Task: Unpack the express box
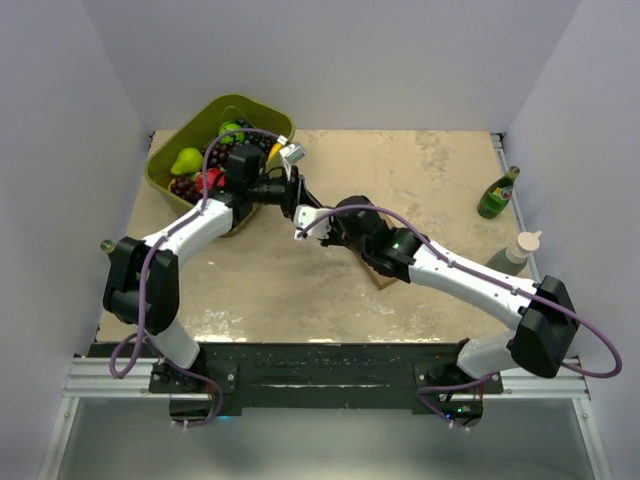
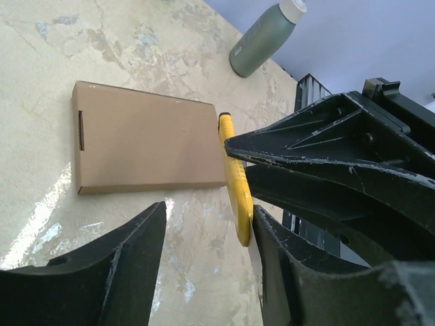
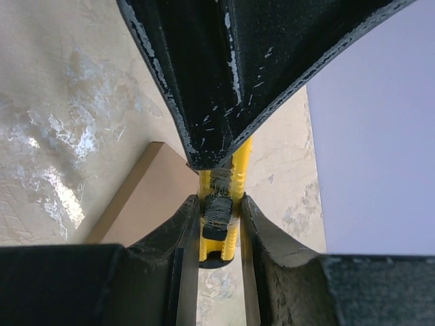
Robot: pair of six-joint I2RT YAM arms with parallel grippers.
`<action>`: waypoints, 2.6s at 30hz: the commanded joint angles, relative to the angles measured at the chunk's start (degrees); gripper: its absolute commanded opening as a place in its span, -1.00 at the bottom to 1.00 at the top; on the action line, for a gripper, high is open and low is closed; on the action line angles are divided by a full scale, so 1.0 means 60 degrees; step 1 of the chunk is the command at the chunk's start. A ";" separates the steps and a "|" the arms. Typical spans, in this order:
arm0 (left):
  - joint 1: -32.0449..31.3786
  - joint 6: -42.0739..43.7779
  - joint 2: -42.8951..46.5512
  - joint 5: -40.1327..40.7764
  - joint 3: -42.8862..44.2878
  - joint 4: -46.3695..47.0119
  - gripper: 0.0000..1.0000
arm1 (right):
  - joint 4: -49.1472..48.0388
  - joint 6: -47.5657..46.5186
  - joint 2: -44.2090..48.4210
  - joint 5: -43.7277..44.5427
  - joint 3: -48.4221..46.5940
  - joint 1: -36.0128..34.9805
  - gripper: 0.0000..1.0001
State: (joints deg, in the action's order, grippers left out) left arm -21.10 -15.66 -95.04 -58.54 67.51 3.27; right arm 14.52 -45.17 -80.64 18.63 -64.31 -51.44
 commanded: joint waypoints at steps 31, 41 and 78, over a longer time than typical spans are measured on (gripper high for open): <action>-0.0101 0.1387 0.0356 -0.1184 -0.1155 0.1149 -1.00 | 0.3625 0.2909 0.0537 -0.6935 -0.3120 0.3219 0.90; -0.0087 -0.0742 0.1075 -0.1800 -0.1715 0.3436 -1.00 | 0.6309 0.3224 -0.2334 -1.3270 -0.4925 0.4984 0.68; -0.0204 -0.5154 -0.0155 -0.1786 -0.1349 0.7878 -1.00 | 0.5665 0.3558 -0.2644 -1.3975 -0.4340 0.5043 -0.26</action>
State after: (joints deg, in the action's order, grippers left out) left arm -22.17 -45.95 -95.53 -69.17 56.66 48.40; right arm 49.28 -24.43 -98.19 -64.05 -90.28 -21.41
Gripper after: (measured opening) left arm 0.117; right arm 0.398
